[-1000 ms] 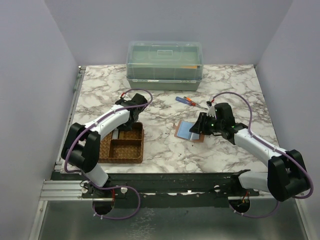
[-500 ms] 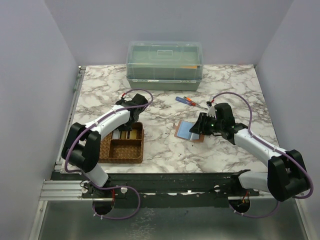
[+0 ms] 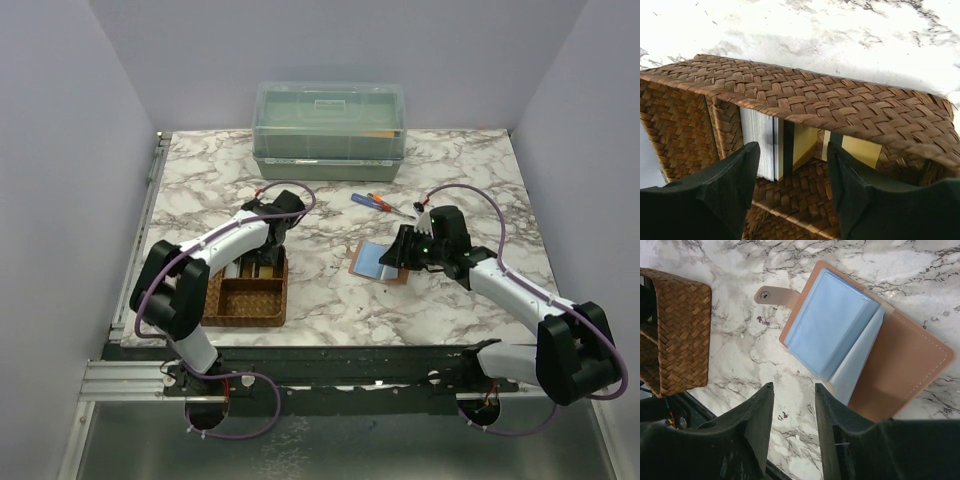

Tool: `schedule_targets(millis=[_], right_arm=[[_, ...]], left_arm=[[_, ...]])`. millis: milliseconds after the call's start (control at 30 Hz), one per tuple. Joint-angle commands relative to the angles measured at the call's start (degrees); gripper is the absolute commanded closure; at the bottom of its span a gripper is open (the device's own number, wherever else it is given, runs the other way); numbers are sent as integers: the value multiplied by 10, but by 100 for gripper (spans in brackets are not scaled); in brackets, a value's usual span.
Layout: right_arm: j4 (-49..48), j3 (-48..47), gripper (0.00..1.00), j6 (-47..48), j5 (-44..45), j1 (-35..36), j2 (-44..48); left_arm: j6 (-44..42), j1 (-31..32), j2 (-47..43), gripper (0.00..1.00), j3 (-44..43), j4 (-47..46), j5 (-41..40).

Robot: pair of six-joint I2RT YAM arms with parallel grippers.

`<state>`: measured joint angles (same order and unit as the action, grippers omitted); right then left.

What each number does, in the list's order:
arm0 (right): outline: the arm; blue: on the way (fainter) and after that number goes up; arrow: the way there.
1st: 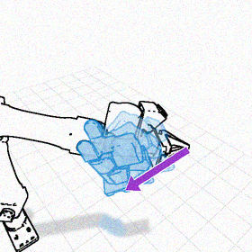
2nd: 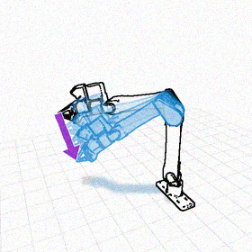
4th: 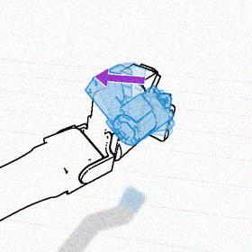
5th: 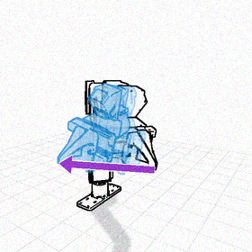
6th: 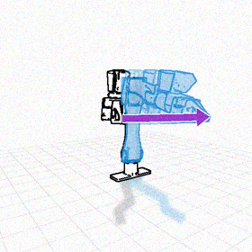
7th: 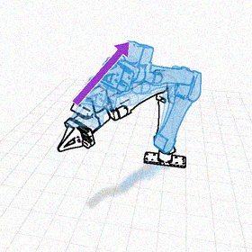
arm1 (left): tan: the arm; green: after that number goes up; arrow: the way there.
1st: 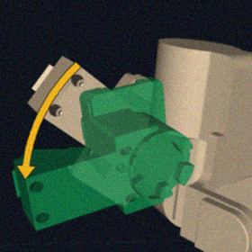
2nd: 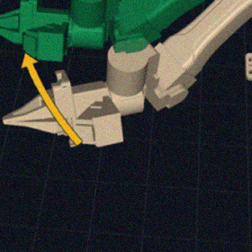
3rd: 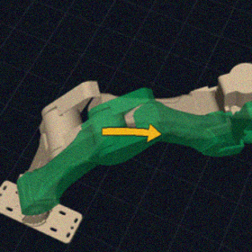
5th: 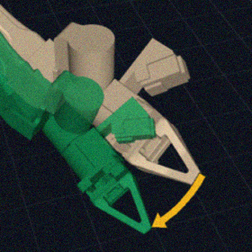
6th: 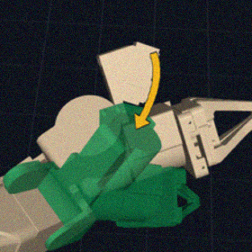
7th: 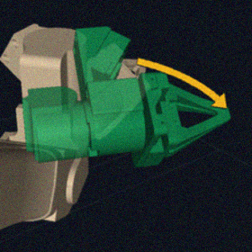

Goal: Put the credit cards into the card holder
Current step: Pick up the credit card from the storage box.

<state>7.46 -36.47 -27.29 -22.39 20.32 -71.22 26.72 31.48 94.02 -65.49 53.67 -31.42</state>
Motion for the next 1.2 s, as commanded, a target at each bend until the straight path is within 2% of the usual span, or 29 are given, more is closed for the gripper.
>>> schedule_targets(millis=[0,200,500,867,1167], right_arm=[[15,4,57,13,0,4,17],[17,3,57,14,-1,4,18],[16,5,58,12,-2,4,18],[21,-1,58,13,0,4,15],[22,-3,57,13,-2,4,11]], left_arm=[[4,-7,23,37,11,-14,-12],[2,-16,47,40,19,-19,-48],[0,-16,37,62,10,-10,-95],[-13,-16,9,84,-3,-1,-85],[-14,-14,-17,96,-27,18,-59]])
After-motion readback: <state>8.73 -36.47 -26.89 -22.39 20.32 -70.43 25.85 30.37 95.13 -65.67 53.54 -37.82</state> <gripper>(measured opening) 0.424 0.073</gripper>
